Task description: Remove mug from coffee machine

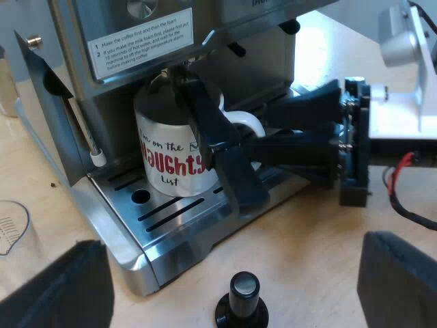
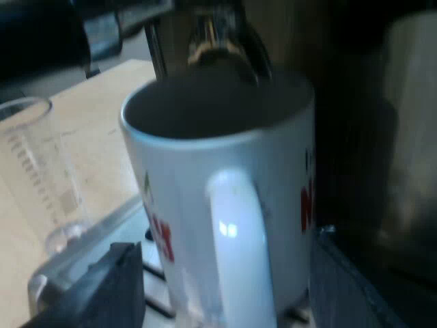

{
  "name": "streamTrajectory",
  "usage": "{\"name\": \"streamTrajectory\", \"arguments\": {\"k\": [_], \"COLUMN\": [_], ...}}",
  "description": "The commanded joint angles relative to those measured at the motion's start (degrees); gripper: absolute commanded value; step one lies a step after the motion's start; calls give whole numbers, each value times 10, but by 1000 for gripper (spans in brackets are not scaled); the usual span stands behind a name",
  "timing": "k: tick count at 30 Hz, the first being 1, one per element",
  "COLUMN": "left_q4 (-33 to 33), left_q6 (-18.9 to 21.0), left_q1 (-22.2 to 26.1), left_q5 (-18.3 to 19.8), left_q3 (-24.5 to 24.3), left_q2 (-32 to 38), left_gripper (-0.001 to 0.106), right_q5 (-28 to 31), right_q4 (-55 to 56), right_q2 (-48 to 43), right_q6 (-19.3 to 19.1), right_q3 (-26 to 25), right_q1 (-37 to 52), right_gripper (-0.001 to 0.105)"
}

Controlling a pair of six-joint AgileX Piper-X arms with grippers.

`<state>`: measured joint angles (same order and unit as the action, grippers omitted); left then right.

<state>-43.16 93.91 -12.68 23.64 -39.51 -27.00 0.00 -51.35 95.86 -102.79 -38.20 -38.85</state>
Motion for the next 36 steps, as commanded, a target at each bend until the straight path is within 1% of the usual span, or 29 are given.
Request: {"name": "streamTrajectory", "arguments": {"k": [1, 3, 8, 10, 14, 18, 19, 20, 22, 24, 27, 28, 36], "left_q4": [4, 4, 4, 4, 4, 4, 4, 4, 4, 4, 4, 4, 4], "left_q6": [-4, -4, -4, -4, -4, -4, -4, -4, -4, -4, -4, -4, -4], "left_q1": [-1, -1, -1, -1, -1, -1, -1, -1, -1, -1, -1, -1, -1], "left_q5": [2, 2, 2, 2, 2, 2, 2, 2, 2, 2, 2, 2, 2], "left_q3": [-4, -4, -4, -4, -4, -4, -4, -4, -4, -4, -4, -4, -4], "left_q2": [1, 1, 1, 1, 1, 1, 1, 1, 1, 1, 1, 1, 1], "left_gripper": [87, 87, 87, 87, 87, 87, 87, 87, 87, 87, 87, 87, 87], "right_q5": [0, 0, 0, 0, 0, 0, 0, 0, 0, 0, 0, 0, 0], "right_q4": [3, 6, 6, 13, 26, 40, 40, 40, 40, 40, 40, 40, 40], "right_q2": [9, 18, 27, 43, 48, 48, 48, 48, 48, 48, 48, 48, 48], "right_q6": [2, 2, 2, 2, 2, 2, 2, 2, 2, 2, 2, 2, 2], "right_q3": [-29, -39, -46, -61, -64, -63, -63, -63, -63, -63, -63, -63, -63], "right_q1": [-1, -1, -1, -1, 0, 0, 0, 0, 0, 0, 0, 0, 0], "right_gripper": [55, 55, 55, 55, 54, 41, 39, 33, 27, 17, 12, 0, 0]}}
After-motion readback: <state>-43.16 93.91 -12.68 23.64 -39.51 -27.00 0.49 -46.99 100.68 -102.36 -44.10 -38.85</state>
